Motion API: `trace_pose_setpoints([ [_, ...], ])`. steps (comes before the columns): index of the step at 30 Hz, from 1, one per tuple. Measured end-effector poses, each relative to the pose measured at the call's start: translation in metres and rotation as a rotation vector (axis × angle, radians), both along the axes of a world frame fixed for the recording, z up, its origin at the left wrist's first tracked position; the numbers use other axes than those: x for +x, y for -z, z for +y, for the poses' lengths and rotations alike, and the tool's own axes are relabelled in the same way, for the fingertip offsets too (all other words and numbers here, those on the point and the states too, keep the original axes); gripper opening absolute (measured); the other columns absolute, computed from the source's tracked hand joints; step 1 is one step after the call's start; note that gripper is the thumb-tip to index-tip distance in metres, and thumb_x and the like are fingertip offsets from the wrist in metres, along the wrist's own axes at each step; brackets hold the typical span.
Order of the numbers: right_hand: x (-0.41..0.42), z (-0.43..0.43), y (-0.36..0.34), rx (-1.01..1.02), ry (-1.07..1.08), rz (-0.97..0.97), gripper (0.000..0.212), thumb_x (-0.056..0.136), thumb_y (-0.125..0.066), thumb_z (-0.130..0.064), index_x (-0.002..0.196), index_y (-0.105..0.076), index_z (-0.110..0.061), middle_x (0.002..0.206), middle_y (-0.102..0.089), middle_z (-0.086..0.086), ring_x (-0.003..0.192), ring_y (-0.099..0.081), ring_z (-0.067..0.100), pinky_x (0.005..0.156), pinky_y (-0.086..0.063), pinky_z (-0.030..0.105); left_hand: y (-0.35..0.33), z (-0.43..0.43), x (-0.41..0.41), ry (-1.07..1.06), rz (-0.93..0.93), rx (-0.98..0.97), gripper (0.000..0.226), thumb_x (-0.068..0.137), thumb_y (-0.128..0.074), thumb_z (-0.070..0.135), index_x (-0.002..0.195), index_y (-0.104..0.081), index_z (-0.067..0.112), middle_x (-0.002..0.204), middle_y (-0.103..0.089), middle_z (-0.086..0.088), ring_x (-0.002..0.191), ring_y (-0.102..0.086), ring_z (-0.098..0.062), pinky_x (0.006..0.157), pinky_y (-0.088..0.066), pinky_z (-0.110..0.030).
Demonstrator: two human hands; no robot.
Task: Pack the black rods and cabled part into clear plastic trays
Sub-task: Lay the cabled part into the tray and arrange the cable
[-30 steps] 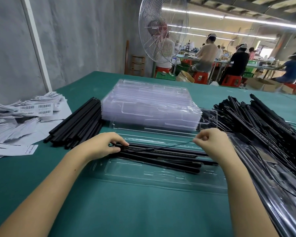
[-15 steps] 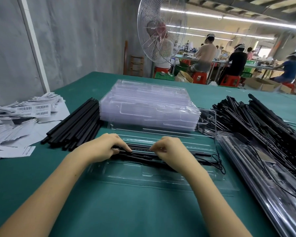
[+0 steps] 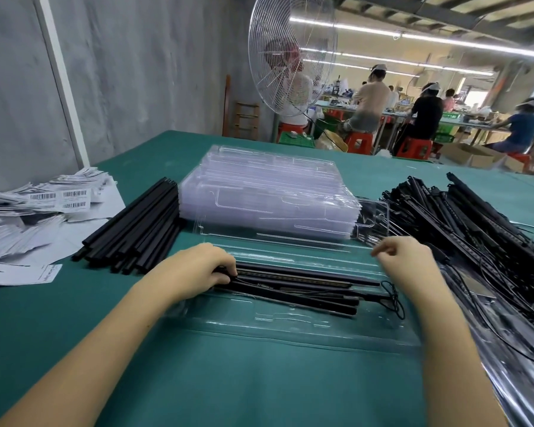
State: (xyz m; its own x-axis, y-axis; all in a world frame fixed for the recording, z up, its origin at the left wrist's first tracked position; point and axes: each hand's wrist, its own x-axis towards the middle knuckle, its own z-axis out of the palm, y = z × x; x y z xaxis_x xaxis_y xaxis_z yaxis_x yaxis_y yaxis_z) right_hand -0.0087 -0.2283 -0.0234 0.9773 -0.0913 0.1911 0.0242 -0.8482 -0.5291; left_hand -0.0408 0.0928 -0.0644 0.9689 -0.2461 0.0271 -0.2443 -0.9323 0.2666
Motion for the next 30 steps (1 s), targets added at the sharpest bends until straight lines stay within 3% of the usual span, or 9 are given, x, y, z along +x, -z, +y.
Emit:
trace_pose_setpoints([
  [4, 0.009, -0.01, 0.014, -0.199, 0.111, 0.298, 0.028, 0.088, -0.045, 0.0, 0.102, -0.068, -0.004, 0.122, -0.06, 0.018, 0.099, -0.061, 0.03, 0.082, -0.05, 0.03, 0.004, 0.002, 0.001, -0.033, -0.005, -0.018, 0.038, 0.092, -0.061, 0.03, 0.126, -0.049, 0.043, 0.117, -0.057, 0.024, 0.111, -0.05, -0.004, 0.093, -0.045, -0.033],
  [6, 0.011, 0.0, 0.021, -0.272, 0.15, 0.357, 0.022, 0.087, -0.043, -0.001, 0.102, -0.059, -0.003, 0.124, -0.056, 0.023, 0.107, -0.056, 0.033, 0.085, -0.047, 0.033, 0.005, 0.003, 0.004, -0.029, -0.004, -0.001, 0.033, 0.092, -0.061, 0.03, 0.123, -0.055, 0.042, 0.117, -0.056, 0.024, 0.114, -0.048, -0.003, 0.095, -0.045, -0.035],
  [9, 0.012, 0.013, 0.028, -0.318, 0.228, 0.433, 0.037, 0.09, -0.04, -0.001, 0.126, -0.047, -0.003, 0.135, -0.042, 0.026, 0.115, -0.051, 0.035, 0.088, -0.044, 0.038, 0.008, 0.006, 0.007, -0.021, 0.032, -0.059, 0.031, 0.091, -0.062, 0.029, 0.119, -0.059, 0.041, 0.112, -0.055, 0.025, 0.113, -0.047, -0.003, 0.097, -0.044, -0.038],
  [14, 0.01, 0.002, 0.03, -0.215, 0.314, 0.272, 0.013, 0.087, -0.044, 0.004, 0.095, -0.049, -0.006, 0.116, -0.057, 0.019, 0.104, -0.055, 0.034, 0.072, -0.041, 0.033, 0.009, 0.009, 0.012, -0.008, 0.061, -0.13, 0.029, 0.089, -0.066, 0.026, 0.114, -0.062, 0.041, 0.106, -0.055, 0.029, 0.109, -0.048, -0.001, 0.1, -0.042, -0.037],
  [19, 0.009, -0.002, 0.02, -0.071, 0.301, -0.008, 0.034, 0.084, -0.044, 0.003, 0.109, -0.061, -0.01, 0.105, -0.062, 0.018, 0.09, -0.057, 0.034, 0.066, -0.04, 0.03, 0.008, 0.008, 0.013, -0.006, 0.071, -0.153, 0.028, 0.088, -0.067, 0.026, 0.11, -0.062, 0.042, 0.104, -0.055, 0.031, 0.107, -0.05, 0.0, 0.099, -0.043, -0.036],
  [22, 0.011, 0.001, 0.016, 0.2, 0.099, -0.096, 0.04, 0.086, -0.043, 0.001, 0.118, -0.055, -0.019, 0.084, -0.062, 0.008, 0.063, -0.06, 0.028, 0.055, -0.049, 0.033, 0.006, 0.01, 0.013, -0.008, 0.081, -0.164, 0.027, 0.087, -0.068, 0.024, 0.104, -0.062, 0.044, 0.104, -0.056, 0.029, 0.107, -0.052, -0.001, 0.098, -0.044, -0.031],
  [24, 0.011, 0.008, 0.015, 0.474, -0.047, -0.093, 0.038, 0.089, -0.044, 0.002, 0.121, -0.053, -0.018, 0.083, -0.058, 0.003, 0.05, -0.055, 0.02, 0.046, -0.053, 0.033, 0.004, 0.017, 0.011, -0.026, 0.105, -0.183, 0.03, 0.086, -0.069, 0.022, 0.098, -0.059, 0.047, 0.102, -0.058, 0.029, 0.106, -0.055, 0.0, 0.097, -0.043, -0.025],
  [27, 0.007, 0.025, 0.008, 0.727, -0.224, -0.155, 0.034, 0.092, -0.047, 0.004, 0.115, -0.057, -0.019, 0.091, -0.058, 0.004, 0.051, -0.053, 0.015, 0.04, -0.048, 0.022, 0.003, 0.025, 0.006, -0.048, 0.126, -0.212, 0.032, 0.085, -0.071, 0.02, 0.096, -0.06, 0.048, 0.103, -0.06, 0.029, 0.105, -0.055, 0.002, 0.096, -0.043, -0.022],
  [30, -0.005, 0.047, -0.001, 0.779, -0.438, -0.22, 0.039, 0.09, -0.052, 0.005, 0.1, -0.061, -0.032, 0.096, -0.066, -0.001, 0.05, -0.053, 0.011, 0.043, -0.049, 0.022, 0.002, 0.023, 0.005, -0.048, 0.113, -0.201, 0.03, 0.085, -0.07, 0.018, 0.102, -0.063, 0.041, 0.103, -0.061, 0.027, 0.105, -0.056, 0.001, 0.093, -0.041, -0.017],
])
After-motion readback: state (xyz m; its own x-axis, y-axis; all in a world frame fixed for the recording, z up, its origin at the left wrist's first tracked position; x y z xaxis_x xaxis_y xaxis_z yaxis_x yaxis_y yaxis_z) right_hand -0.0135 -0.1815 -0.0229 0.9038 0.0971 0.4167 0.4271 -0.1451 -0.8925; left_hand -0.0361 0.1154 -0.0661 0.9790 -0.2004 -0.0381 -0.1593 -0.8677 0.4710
